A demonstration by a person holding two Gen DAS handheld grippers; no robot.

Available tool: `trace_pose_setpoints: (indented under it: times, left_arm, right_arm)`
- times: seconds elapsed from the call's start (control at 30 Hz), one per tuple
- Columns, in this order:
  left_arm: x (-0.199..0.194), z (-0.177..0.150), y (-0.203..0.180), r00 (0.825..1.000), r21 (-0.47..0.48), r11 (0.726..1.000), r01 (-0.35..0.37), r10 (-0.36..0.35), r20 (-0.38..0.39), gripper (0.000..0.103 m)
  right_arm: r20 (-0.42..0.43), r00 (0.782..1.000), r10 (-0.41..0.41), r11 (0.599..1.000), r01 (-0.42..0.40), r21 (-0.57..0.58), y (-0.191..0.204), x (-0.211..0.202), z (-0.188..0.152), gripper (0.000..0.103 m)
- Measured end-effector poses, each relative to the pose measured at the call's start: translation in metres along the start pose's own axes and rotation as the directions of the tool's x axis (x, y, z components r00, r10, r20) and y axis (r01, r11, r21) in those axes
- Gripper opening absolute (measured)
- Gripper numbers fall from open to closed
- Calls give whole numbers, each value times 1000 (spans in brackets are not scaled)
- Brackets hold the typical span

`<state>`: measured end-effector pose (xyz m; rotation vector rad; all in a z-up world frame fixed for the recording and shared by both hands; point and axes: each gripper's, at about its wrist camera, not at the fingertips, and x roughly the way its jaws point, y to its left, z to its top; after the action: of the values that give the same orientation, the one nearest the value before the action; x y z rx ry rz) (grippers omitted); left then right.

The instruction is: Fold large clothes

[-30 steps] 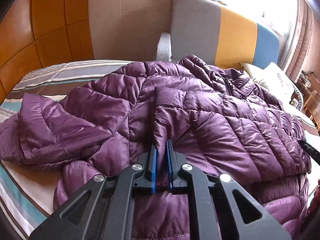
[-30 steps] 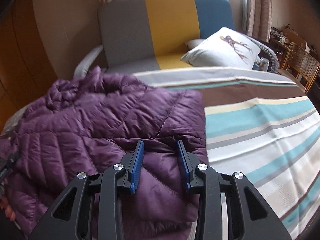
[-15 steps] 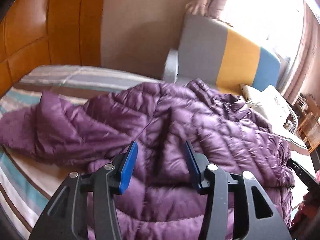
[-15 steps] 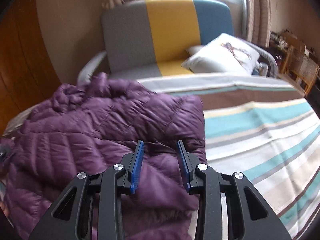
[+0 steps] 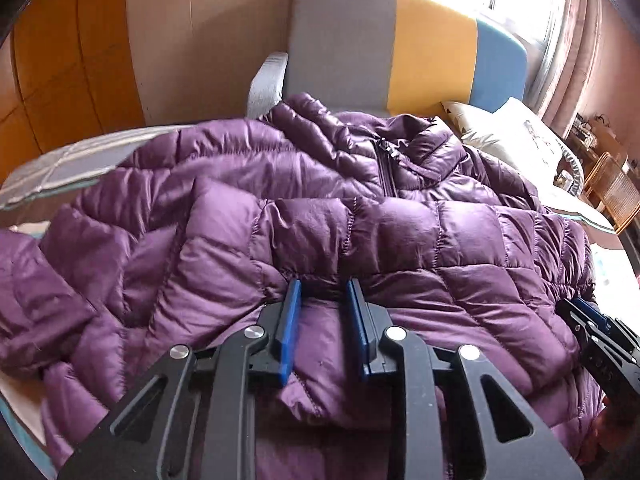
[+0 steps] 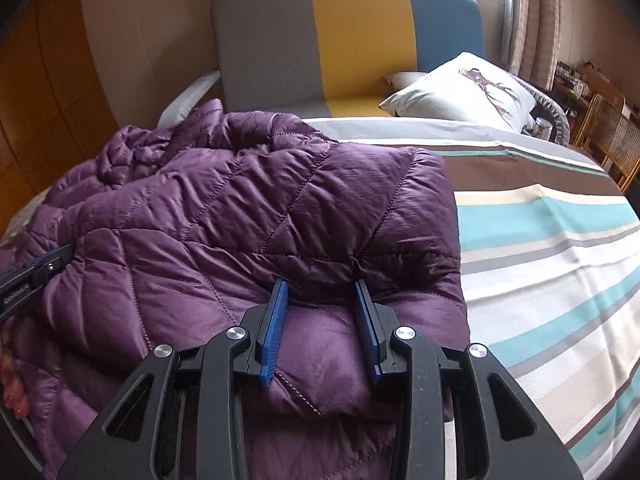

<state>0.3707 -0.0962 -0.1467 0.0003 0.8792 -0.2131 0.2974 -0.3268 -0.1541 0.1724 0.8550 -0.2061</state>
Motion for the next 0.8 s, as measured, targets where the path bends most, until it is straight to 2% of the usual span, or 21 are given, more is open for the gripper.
trace_pose_setpoints:
  times: [0.3,0.4,0.5,0.57,0.63,0.67,0.8]
  left_arm:
    - [-11,-7,4,1000,-12,1000,4,-4,13,24]
    - [-33,-11,26,998,-95,994,51,-48,41,24]
    - [-56,-15,57,996,-177,983,52,-40,74,23]
    - [-71,-19,80,995,-214,976,33,-11,103,28]
    - [-94,-25,117,988,-284,959,-9,52,144,52]
    - [-100,-28,131,984,-315,948,-29,82,157,56]
    - [-124,-47,210,963,-466,877,-119,216,161,58]
  right_arm:
    - [6,1000,-16,1000,17,-13,3,1,0,34]
    - [8,1000,-17,1000,18,-13,3,0,0,34]
    - [10,1000,-26,999,27,-19,5,-1,0,34]
    - [13,999,-42,999,42,-29,8,-2,0,34]
    - [15,998,-54,998,55,-39,9,-2,0,34]
    - [15,998,-60,997,60,-43,10,-2,0,34]
    - [18,997,-81,995,82,-60,13,-3,-1,34]
